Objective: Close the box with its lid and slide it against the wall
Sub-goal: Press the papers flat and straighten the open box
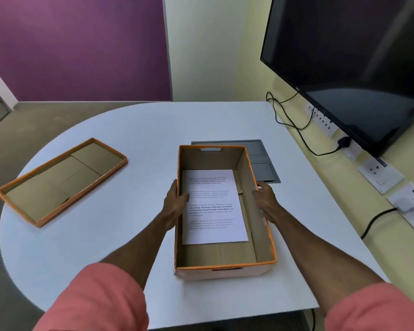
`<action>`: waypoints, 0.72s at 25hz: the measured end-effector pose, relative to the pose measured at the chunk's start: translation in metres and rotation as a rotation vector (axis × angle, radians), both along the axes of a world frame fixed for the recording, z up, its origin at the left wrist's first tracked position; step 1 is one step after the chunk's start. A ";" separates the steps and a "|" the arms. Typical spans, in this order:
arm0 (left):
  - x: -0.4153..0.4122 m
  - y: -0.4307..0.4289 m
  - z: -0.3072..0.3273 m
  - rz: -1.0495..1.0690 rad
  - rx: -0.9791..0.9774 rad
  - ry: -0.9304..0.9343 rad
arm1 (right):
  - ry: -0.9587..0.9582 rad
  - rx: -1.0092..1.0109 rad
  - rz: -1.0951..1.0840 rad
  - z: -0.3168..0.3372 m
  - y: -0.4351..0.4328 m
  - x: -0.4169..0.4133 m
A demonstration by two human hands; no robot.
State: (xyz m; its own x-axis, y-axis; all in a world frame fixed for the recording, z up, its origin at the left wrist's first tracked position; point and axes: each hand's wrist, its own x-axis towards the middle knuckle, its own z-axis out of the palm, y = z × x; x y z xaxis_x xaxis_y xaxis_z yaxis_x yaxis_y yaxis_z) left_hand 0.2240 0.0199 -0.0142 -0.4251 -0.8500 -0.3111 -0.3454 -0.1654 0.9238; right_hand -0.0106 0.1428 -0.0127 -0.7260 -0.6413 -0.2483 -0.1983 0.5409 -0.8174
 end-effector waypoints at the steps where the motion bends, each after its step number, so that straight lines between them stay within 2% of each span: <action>1: 0.001 0.004 -0.003 0.001 0.010 -0.007 | -0.010 -0.002 0.009 -0.001 0.002 0.001; 18: -0.011 0.014 -0.026 -0.069 0.103 -0.120 | -0.126 0.086 0.122 -0.024 0.009 -0.008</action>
